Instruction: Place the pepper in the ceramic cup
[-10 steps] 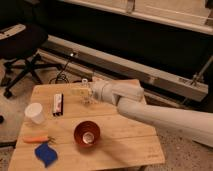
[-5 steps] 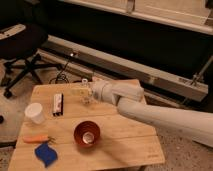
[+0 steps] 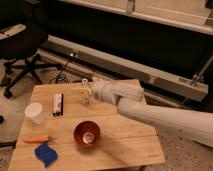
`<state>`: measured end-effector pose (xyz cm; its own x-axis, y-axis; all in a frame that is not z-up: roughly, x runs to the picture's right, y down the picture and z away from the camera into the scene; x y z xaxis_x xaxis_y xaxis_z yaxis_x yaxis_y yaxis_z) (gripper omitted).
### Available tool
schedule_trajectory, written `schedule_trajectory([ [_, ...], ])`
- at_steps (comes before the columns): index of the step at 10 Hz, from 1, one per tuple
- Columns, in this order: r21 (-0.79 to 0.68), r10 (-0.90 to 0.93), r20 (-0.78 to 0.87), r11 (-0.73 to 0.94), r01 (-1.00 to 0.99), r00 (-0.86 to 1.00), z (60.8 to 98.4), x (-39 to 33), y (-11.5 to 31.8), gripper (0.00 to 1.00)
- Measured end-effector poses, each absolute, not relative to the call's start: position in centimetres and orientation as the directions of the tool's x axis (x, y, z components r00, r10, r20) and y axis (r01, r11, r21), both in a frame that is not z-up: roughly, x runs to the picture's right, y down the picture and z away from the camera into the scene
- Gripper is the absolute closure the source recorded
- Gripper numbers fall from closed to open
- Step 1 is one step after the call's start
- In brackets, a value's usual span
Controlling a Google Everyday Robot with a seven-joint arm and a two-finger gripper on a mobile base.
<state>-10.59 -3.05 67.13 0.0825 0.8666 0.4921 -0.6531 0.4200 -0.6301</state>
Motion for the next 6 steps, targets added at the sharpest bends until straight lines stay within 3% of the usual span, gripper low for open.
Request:
schedule_trajectory([
  [3,-0.630,0.867,0.491,0.423,-0.652,0.088,67.2,-10.6,-2.9,0.20],
  [6,-0.531,0.767,0.589,0.605,-0.593,0.255,64.9,-13.9,-2.8,0.20],
])
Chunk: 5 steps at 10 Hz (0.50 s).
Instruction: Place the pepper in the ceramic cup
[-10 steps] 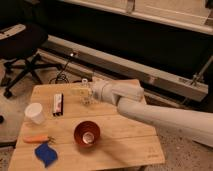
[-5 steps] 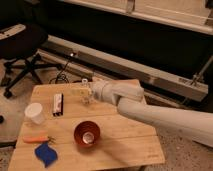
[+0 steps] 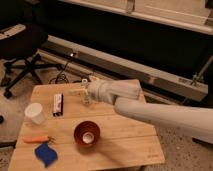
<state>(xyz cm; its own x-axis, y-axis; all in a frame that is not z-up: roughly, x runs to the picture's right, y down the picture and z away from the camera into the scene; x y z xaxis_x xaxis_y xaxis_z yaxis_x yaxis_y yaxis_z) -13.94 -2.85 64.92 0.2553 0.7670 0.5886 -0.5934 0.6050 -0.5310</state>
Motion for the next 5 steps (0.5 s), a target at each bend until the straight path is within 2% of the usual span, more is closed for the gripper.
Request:
schedule_trajectory([
  [2,-0.452,0.652,0.656,0.743,-0.493,0.381,63.0,-17.7,-2.0,0.20],
  [5,-0.389,0.518,0.681,0.855,-0.343,0.518,63.1,-22.0,1.3,0.20],
])
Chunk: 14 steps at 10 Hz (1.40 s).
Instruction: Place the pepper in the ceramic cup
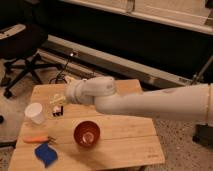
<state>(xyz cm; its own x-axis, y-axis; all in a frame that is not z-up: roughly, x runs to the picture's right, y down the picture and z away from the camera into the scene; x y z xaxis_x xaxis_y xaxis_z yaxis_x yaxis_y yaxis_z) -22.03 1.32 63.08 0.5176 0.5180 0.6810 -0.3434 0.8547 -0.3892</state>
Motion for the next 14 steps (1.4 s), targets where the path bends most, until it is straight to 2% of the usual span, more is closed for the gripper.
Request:
schedule_trajectory([
  [4,-0.384,0.441,0.628,0.892,-0.237,0.641,66.2,-24.6,5.8,0.20],
  [8,-0.424,0.404,0.591,0.892,-0.158,0.698,67.6,-27.1,9.9,0.20],
  [14,-0.438,0.328,0.524,0.895,-0.082,0.786,70.7,-28.8,14.2,0.20],
])
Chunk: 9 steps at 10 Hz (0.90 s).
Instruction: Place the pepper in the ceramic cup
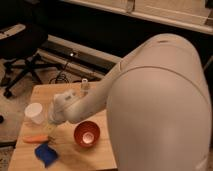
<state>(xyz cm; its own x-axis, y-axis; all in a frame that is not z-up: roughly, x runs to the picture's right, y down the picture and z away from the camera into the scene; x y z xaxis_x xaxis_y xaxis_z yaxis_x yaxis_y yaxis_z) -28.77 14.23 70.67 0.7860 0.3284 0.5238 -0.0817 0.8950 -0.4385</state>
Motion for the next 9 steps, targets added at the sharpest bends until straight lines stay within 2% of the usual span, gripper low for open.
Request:
schedule_trajectory([
  [9,-0.465,0.235,0.446,0.885,0.000,0.864,74.8,-31.7,18.5,0.20],
])
